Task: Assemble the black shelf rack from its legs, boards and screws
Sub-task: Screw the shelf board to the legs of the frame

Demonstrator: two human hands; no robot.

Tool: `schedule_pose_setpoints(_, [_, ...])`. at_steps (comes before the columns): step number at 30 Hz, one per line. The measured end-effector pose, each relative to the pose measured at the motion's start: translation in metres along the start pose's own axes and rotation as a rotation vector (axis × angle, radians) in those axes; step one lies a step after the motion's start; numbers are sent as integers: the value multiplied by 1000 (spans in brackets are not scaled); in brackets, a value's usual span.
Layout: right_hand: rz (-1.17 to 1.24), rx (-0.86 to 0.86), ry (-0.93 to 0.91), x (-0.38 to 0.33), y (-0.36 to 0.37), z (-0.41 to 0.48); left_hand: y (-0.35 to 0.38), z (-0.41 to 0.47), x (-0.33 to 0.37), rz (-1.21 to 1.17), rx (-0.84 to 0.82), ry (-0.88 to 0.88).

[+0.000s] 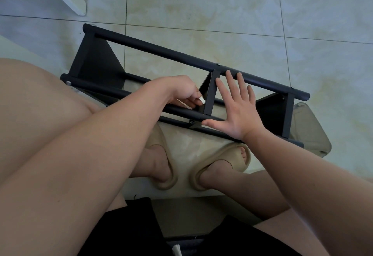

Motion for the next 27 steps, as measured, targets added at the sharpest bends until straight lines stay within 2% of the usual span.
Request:
schedule_pose_setpoints(8, [-10,-7,0,0,0,1,-2,-7,1,128,-28,3])
schedule_pose_setpoints(19, [8,-12,-4,0,-1,0,-2,-10,0,421,-69,128])
schedule_pose_setpoints(27, [9,-14,-8,0,1,-1,-1,-16,1,463,-78,76])
Point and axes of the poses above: each hand's wrist, its own z-axis towards the middle knuckle, its own y-axis out of the palm, x = y × z, the point moved 4 cm from there along z, towards the middle knuckle, and after that the axes turned 12 degrees about y, right-handed, at the moved point
